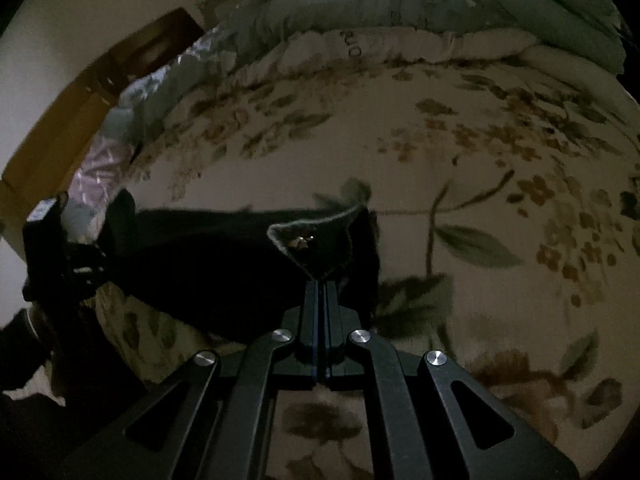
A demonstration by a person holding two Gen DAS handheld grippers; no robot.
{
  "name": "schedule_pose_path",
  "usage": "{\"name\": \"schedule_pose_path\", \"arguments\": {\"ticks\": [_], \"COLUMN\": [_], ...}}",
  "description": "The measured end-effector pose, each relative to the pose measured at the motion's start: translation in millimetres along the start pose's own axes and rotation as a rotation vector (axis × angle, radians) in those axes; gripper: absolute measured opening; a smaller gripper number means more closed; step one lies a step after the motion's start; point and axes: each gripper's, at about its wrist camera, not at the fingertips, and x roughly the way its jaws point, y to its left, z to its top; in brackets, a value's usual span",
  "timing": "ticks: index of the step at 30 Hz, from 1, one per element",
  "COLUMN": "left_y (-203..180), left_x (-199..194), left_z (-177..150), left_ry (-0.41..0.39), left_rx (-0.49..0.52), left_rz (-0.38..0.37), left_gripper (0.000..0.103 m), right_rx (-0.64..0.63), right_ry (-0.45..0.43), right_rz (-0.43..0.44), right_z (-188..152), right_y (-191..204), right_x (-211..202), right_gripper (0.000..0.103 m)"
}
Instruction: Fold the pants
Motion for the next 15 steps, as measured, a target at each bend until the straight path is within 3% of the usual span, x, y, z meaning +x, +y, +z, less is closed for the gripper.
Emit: {"name": "schedule_pose_path", "arguments": {"ticks": [12,15], "left_y": [-4,-3], "left_x": [22,19], "left_z": [-19,-18], "left_ry": [0.059,0.066], "left_rx": [0.008,-0.020], "left_rz": [0.021,0.006], "left_gripper": [0.005,0.015], "right_rx": [0.007,0.028], "right_ry": [0.141,0.155], "right_rz": [-0.093,-0.133], "right_z": [-30,-31], "right_y": [-1,0], "right_x": [24,25], "right_gripper": [0.003,0.004]}}
